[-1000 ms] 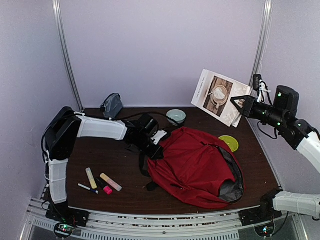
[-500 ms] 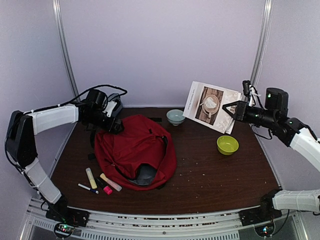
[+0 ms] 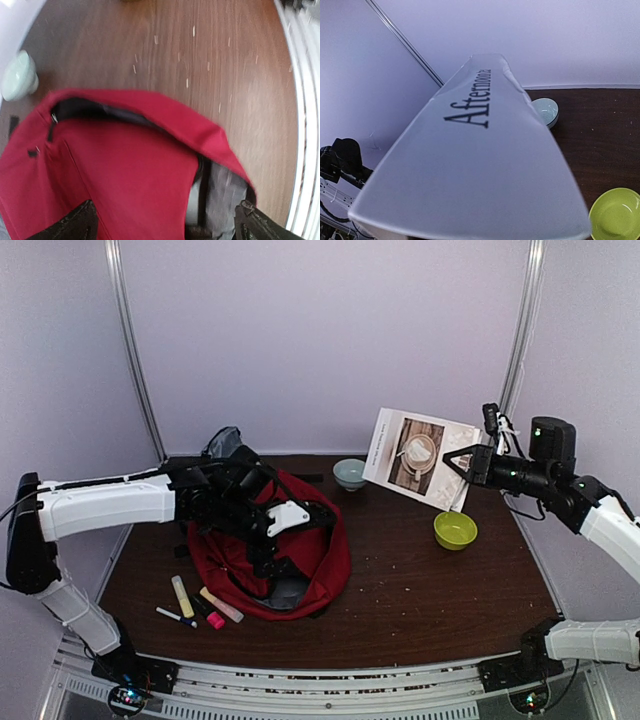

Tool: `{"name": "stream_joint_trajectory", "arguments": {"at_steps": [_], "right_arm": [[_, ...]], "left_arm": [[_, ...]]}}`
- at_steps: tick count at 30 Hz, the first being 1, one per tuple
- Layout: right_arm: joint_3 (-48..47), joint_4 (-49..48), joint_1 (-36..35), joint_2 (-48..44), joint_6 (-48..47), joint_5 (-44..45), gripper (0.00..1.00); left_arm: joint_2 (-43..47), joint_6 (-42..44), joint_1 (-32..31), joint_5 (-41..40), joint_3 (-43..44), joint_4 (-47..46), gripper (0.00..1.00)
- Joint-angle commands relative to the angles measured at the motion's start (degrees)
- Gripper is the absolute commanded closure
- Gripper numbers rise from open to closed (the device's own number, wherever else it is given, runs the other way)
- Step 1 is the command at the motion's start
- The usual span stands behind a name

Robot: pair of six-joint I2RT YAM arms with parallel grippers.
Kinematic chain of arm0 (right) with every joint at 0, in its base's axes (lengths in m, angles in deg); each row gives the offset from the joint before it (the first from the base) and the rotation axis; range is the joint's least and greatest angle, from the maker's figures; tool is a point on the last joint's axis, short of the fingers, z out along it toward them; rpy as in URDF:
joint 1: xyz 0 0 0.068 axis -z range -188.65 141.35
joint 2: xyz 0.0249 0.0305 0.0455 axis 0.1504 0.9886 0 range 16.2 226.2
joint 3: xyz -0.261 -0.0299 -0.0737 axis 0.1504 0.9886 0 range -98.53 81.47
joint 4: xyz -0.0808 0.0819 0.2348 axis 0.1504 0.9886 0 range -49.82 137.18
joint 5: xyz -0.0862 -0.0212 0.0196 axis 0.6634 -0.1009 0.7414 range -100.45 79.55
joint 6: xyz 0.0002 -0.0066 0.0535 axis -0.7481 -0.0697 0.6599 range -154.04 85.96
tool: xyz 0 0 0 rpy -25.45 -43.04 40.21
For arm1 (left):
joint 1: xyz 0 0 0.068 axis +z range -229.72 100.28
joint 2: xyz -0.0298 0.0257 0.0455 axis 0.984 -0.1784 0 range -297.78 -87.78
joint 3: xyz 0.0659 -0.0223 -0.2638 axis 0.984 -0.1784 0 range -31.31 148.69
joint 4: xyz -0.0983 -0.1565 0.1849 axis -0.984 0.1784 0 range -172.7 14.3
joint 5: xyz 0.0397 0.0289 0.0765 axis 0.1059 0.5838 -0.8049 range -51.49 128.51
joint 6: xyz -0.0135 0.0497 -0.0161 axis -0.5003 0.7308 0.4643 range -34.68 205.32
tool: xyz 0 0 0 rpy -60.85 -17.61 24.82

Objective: Pack the student bag
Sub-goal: Pick up the largest pocket of the bag from the student bag.

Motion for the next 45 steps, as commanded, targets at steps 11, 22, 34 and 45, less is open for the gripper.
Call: {"name": "stream_joint_trajectory", "arguments": {"at_steps": [11,22,34,45], "right_arm": [[0.79,0.11,-3.11,0.50,-0.25,-2.43,0.68],[6.00,-0.73,-8.79,-0.86,13.55,-18.21,0.67],[15.56,-10.21,-12.63,6.29,20.45,-23.87,0.65],[15.87,-65.07,-13.43,30.66,52.85,-7.00,0.66]], "left_arm": [[-6.07,-1.38,-0.77,-26.86,0.92,-5.64,1.00],[-1.52,-16.64,0.57,-29.96,20.54,-2.29,1.00],[-3.75,-21.59,0.57,-26.82,28.90,0.11,1.00],[-1.80,-22.37,-1.28,-13.99,25.31,-4.03,1.00]]}}
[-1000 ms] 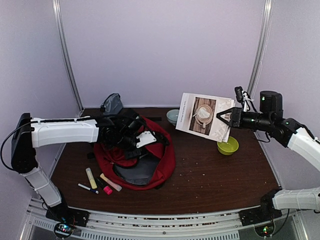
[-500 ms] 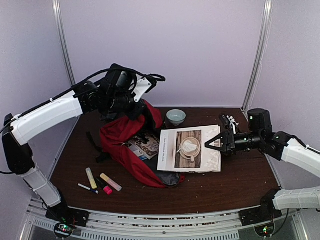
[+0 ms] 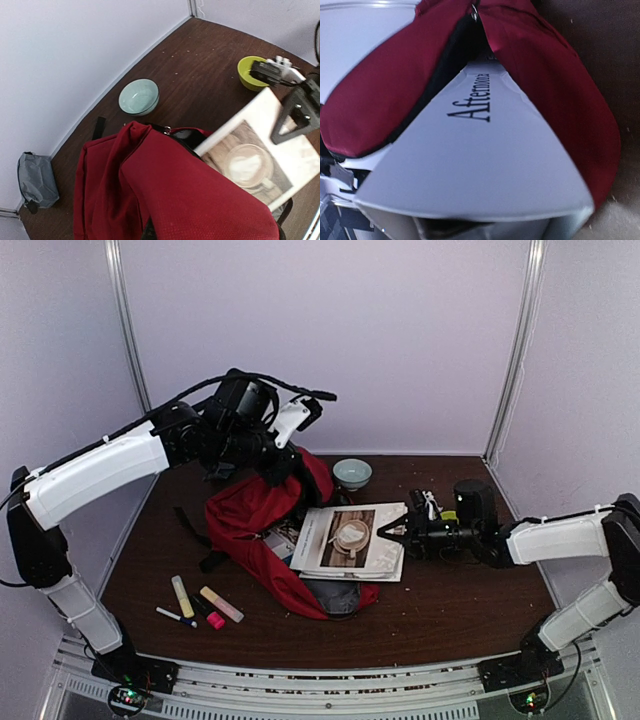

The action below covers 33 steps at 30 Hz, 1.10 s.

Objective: Pack the student bag
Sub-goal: Pick up the largest pocket of the bag from the student bag, then place the book in the largest pocket of the bag.

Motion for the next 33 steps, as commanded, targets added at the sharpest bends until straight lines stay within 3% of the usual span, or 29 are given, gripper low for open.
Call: {"name": "stream_joint_trajectory", "arguments": {"at_steps": [1,4,12,16,17,19,23,25,28,32,33], "right_arm": [[-5.16,-30.52,-0.84,8.66,17.10,8.39,0.67],[-9.38,-32.78,-3.43,14.48,19.93,11.29,0.67],[-17.95,-25.92,-9.03,25.14,17.72,24.74,0.59],[-20.80,-19.64,-9.62,27.26,13.04,25.13,0.44],[-20.36,-17.81,-9.64,26.80,11.22,24.91,0.36],[-19.20,-12.30,-9.65,24.52,5.50,24.58,0.04],[-18.21,6.52,-9.69,17.95,-11.45,23.83,0.00],[-18.46,16.48,-9.73,14.00,-19.62,24.26,0.00],[-18.80,28.90,-9.84,8.02,-28.91,27.52,0.00],[-20.97,42.23,-9.83,1.85,-38.32,34.28,0.00],[-22.09,44.72,-9.75,0.79,-39.99,35.74,0.00]], "left_arm": [[2.60,-0.76,-1.64,7.52,-0.19,-8.50,1.00],[2.65,-0.71,-1.75,9.18,-0.34,-8.89,1.00],[2.42,-1.07,-1.84,13.63,-0.09,-12.14,1.00],[3.18,-0.53,-1.84,12.58,-1.17,-12.87,1.00],[3.53,-0.39,-1.84,12.13,-1.79,-13.07,1.00],[4.13,-0.28,-1.76,11.27,-3.08,-13.38,1.00],[4.70,-0.64,-1.52,10.07,-4.75,-12.79,0.98],[5.05,-1.13,-1.18,10.30,-5.52,-12.46,0.81],[6.34,-1.24,-0.54,11.98,-6.79,-12.48,0.47],[8.78,-3.25,4.11,22.26,-8.39,-12.51,0.09],[9.48,-4.95,6.57,24.82,-9.25,-13.38,0.03]]}}
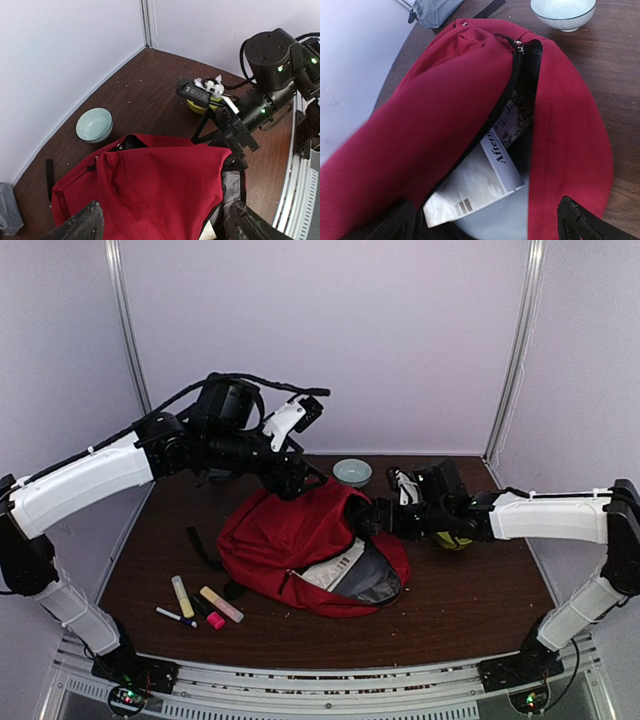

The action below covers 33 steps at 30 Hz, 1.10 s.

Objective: Pack the student bag
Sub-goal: Place the book in the largest pocket of the bag, then pick up the pencil case at the corner of the board.

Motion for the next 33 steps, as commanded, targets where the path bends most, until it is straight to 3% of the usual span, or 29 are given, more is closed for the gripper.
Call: {"name": "stream_joint_trajectory", "arguments": {"at_steps": [1,3,7,12,18,22,30,33], "right_arm": [[-3.63,20.21,-0.14,-5.18,-15.51,9.48,0.00],[-4.54,22.47,-0.14,-7.22,-17.45,12.89,0.00],[-5.49,23.85,0.25,-10.33,-19.79,17.56,0.00],[-4.30,22.96,0.65,-11.09,-21.02,15.49,0.00],[-4.40,24.44,0.83,-9.60,-21.90,16.48,0.00],[-5.88,25.96,0.83,-8.83,-22.30,16.77,0.00],[-8.99,29.37,0.83,-6.74,-23.16,18.73,0.00],[-10.70,30.67,0.78,-6.10,-23.81,19.80,0.00]], "left_arm": [[4.72,-5.40,8.51,11.88,-2.87,-5.75,0.02],[5.87,-8.83,15.48,12.78,-5.19,-7.42,0.02],[3.29,-13.02,28.66,6.54,-4.48,-5.08,0.02],[-5.69,-11.26,37.34,-2.80,1.75,-3.14,0.02],[-24.73,-11.21,43.68,-7.17,13.73,-3.46,0.02],[-37.82,-14.07,46.76,-4.42,24.22,-1.46,0.02],[-51.36,-15.99,47.55,5.89,36.18,-6.13,0.03],[-54.45,-17.68,47.56,8.58,39.53,-5.86,0.16]]}}
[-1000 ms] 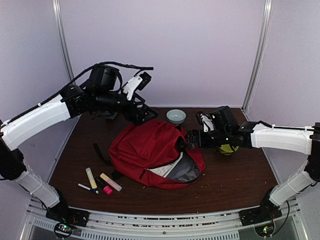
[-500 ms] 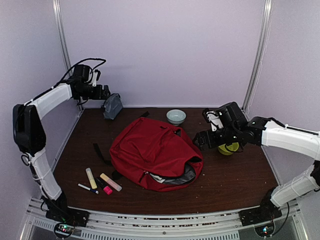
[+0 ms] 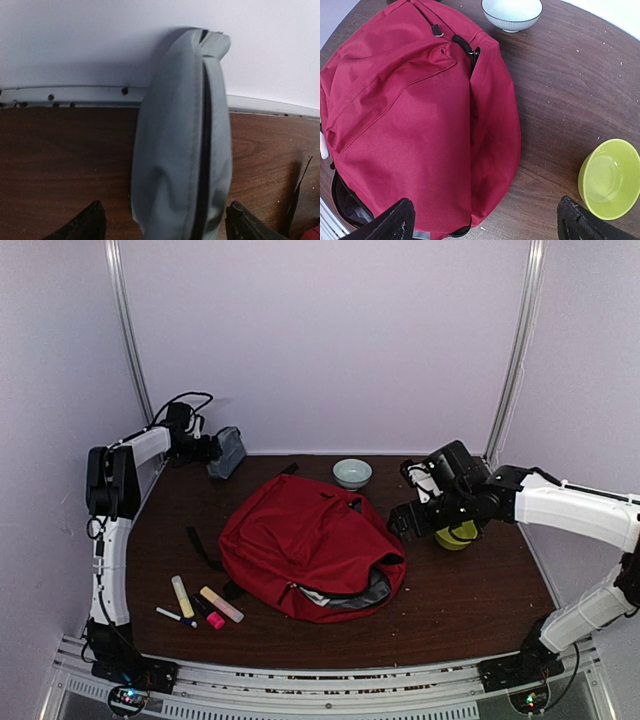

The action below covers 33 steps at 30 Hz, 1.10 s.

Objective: Pack the student bag
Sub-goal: Pick up the pencil case at the corner of the board, then pass from the left arm to the right

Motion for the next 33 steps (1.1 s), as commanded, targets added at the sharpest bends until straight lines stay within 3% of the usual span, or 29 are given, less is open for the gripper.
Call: {"name": "stream_joint_trajectory", "arguments": {"at_steps": [1,4,5,6,11,18,22,27,33], "right_arm": [[-3.64,2.59,0.28,0.92,-1.76,3.23,0.00],[-5.28,2.93,0.28,1.27,-2.48,4.07,0.00],[-5.95,3.05,0.28,1.38,-2.72,4.15,0.00],[-6.53,3.27,0.28,1.46,-2.97,4.12,0.00],[-8.01,3.10,0.30,0.14,-3.83,3.98,0.00],[-8.19,0.14,0.70,-8.33,-7.53,1.41,0.00],[-4.68,-7.64,1.03,-17.57,-10.43,-7.79,0.00],[-1.07,-17.42,1.01,-26.74,-12.62,-21.64,0.00],[-4.93,-14.75,0.69,-30.74,-17.59,-33.86,0.00]], "left_arm": [[-2.74,-3.69,-0.60,6.99,6.18,-3.23,0.27],[-3.88,-5.20,-0.58,9.21,7.16,-3.55,0.63],[-4.03,-5.37,-0.52,9.43,7.63,-2.90,0.87],[-3.80,-5.73,-0.38,9.62,8.04,-1.88,1.00],[6.30,-1.77,-1.25,10.83,2.63,-3.21,1.00],[36.51,15.15,-6.17,11.46,-14.84,-5.65,1.00],[50.78,22.82,-10.61,12.67,-22.76,-3.98,1.00],[61.35,27.99,-19.27,13.48,-28.00,3.80,1.00],[69.33,30.49,-33.70,11.07,-36.58,6.68,1.00]]}}
